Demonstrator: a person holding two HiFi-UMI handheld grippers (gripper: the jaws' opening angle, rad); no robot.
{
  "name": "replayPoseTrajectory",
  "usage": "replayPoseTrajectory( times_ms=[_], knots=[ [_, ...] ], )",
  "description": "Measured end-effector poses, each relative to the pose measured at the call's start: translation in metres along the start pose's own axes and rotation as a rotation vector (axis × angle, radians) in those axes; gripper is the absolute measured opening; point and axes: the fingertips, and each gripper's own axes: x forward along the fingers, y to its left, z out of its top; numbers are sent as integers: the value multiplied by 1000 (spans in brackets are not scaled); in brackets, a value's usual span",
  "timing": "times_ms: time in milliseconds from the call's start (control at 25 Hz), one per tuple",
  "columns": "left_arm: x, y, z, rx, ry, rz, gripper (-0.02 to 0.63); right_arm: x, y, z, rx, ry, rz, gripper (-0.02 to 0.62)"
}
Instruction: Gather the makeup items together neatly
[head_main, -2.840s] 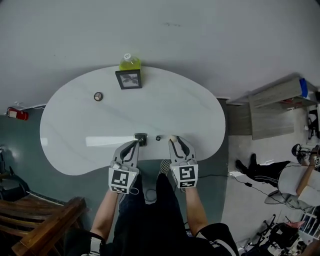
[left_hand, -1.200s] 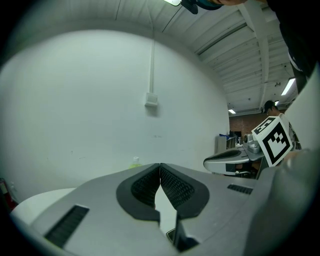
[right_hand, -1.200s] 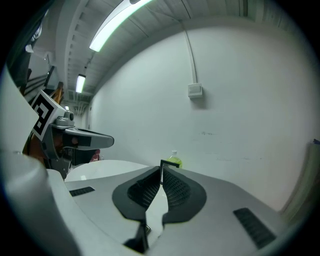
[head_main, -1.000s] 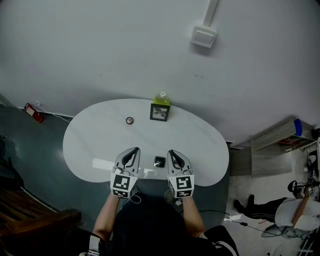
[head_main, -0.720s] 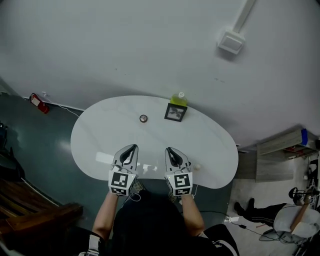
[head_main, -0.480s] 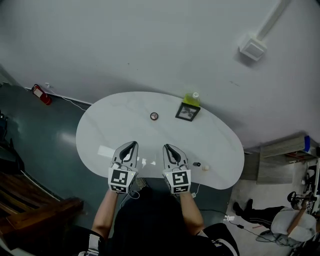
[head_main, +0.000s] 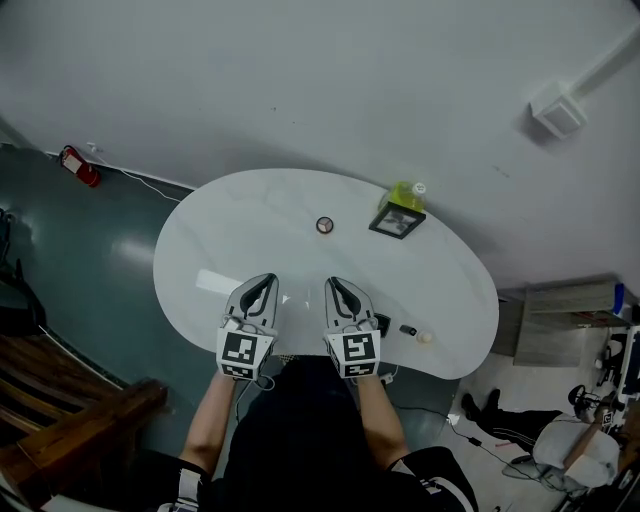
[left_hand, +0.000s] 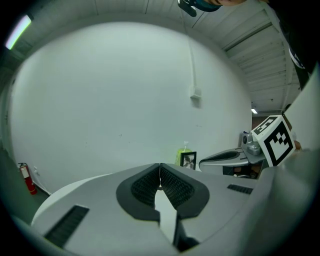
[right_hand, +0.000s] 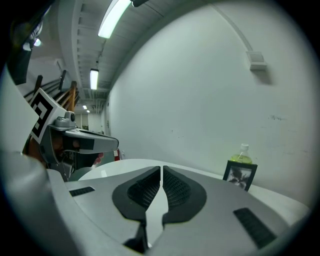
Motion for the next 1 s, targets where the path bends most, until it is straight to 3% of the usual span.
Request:
replayPoseTrajectory(
  times_ms=[440,1000],
  knots=[
    [78,31,-22,-28,69,-26,20,81,-55,-28,38,78,-35,41],
    [170,54,-78,-91,211,-43,20,168,-99,-89,96,210,11,41]
  ],
)
